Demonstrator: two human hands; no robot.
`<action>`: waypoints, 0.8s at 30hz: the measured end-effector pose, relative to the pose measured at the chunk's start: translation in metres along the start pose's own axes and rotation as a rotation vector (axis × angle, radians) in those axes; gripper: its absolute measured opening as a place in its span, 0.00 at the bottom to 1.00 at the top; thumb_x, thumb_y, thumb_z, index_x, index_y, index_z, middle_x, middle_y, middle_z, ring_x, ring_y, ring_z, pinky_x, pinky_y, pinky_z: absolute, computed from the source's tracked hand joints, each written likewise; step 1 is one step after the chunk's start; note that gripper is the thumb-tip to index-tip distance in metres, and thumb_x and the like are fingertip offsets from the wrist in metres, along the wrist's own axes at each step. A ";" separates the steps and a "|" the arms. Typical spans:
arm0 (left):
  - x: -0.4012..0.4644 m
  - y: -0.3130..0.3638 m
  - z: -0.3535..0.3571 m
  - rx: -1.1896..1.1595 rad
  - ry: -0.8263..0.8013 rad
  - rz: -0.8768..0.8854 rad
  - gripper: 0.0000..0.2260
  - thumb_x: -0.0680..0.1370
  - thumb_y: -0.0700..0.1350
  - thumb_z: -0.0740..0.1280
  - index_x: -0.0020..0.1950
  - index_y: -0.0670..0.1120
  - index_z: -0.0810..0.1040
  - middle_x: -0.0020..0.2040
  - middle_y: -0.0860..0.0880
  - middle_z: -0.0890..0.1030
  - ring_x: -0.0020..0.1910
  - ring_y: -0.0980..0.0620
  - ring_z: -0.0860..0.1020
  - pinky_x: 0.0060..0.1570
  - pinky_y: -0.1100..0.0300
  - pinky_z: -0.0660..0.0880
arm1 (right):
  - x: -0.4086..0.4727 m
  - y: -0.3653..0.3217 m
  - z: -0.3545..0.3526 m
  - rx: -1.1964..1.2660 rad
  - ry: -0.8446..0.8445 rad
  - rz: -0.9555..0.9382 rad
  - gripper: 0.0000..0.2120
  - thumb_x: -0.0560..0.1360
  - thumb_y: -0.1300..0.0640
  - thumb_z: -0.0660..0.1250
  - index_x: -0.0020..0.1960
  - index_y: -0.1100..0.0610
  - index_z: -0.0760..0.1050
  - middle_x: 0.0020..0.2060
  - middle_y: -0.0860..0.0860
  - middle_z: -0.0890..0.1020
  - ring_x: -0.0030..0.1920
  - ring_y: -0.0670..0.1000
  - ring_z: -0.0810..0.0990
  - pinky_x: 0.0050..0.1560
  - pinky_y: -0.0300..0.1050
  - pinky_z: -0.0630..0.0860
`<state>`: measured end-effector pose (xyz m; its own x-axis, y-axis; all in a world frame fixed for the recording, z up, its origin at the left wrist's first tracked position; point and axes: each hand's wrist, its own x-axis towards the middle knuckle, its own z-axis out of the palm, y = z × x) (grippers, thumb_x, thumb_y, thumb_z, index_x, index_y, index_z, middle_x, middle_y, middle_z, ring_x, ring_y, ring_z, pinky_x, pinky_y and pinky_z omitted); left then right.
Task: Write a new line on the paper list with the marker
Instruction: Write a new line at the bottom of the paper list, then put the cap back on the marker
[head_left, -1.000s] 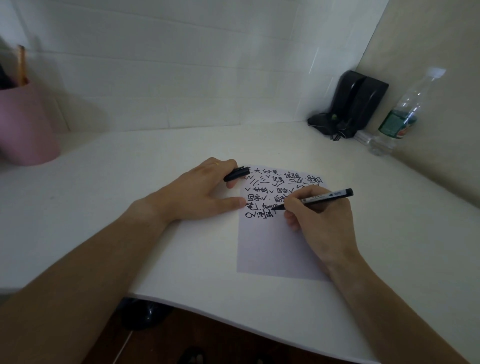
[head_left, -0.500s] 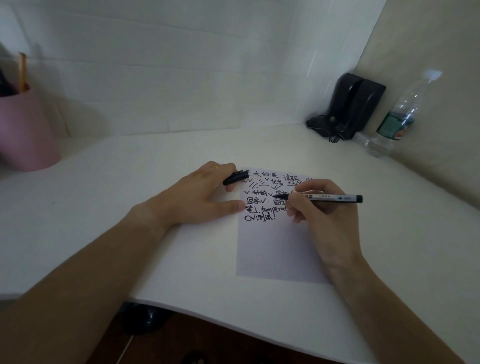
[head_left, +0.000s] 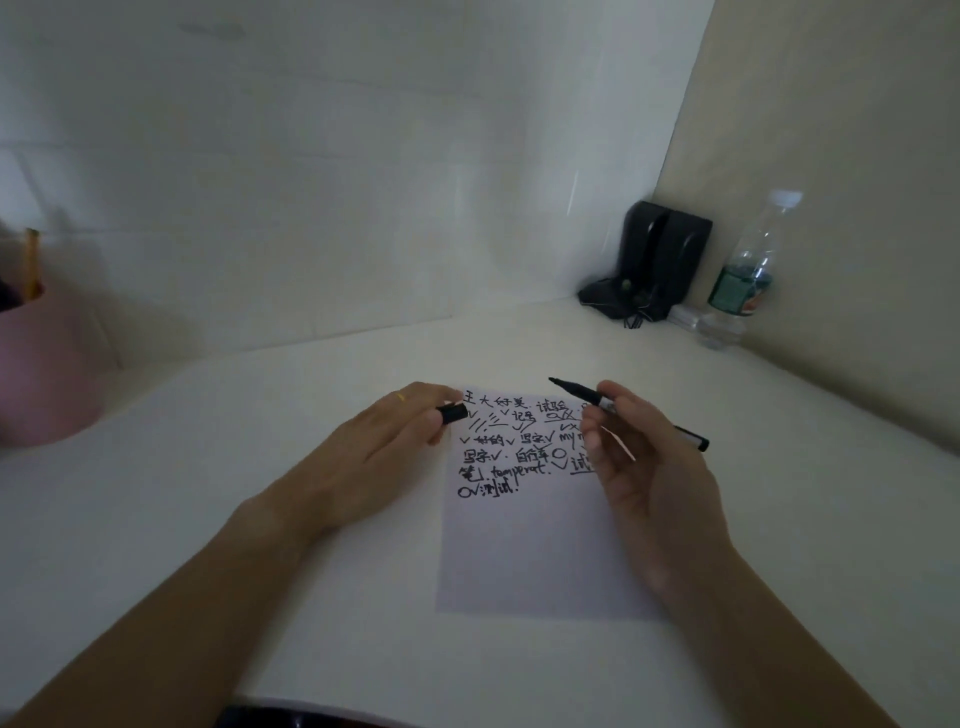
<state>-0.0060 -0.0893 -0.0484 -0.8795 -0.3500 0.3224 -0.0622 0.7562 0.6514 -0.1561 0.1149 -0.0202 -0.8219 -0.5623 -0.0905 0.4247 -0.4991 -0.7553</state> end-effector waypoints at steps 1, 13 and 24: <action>0.000 0.001 0.000 0.025 0.056 0.044 0.19 0.84 0.55 0.51 0.66 0.53 0.76 0.49 0.59 0.77 0.54 0.54 0.78 0.56 0.57 0.72 | 0.001 0.000 0.000 0.005 0.003 -0.007 0.05 0.76 0.66 0.68 0.48 0.63 0.83 0.36 0.57 0.86 0.37 0.51 0.86 0.40 0.39 0.83; 0.003 0.026 0.010 -0.627 0.290 -0.067 0.17 0.70 0.44 0.78 0.58 0.44 0.84 0.47 0.44 0.91 0.47 0.45 0.90 0.58 0.55 0.83 | 0.003 0.002 -0.004 -0.090 -0.070 -0.037 0.10 0.77 0.66 0.65 0.47 0.62 0.85 0.33 0.55 0.84 0.34 0.50 0.81 0.36 0.37 0.80; 0.005 0.025 0.007 -0.595 0.287 -0.047 0.06 0.78 0.37 0.72 0.53 0.37 0.86 0.43 0.39 0.89 0.40 0.47 0.87 0.46 0.64 0.80 | 0.001 0.006 -0.004 -0.185 -0.111 -0.082 0.08 0.78 0.62 0.68 0.51 0.63 0.86 0.34 0.54 0.87 0.33 0.47 0.84 0.37 0.35 0.81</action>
<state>-0.0152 -0.0676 -0.0354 -0.7163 -0.5712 0.4008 0.2463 0.3305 0.9111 -0.1561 0.1136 -0.0271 -0.7997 -0.5990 0.0398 0.2732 -0.4222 -0.8644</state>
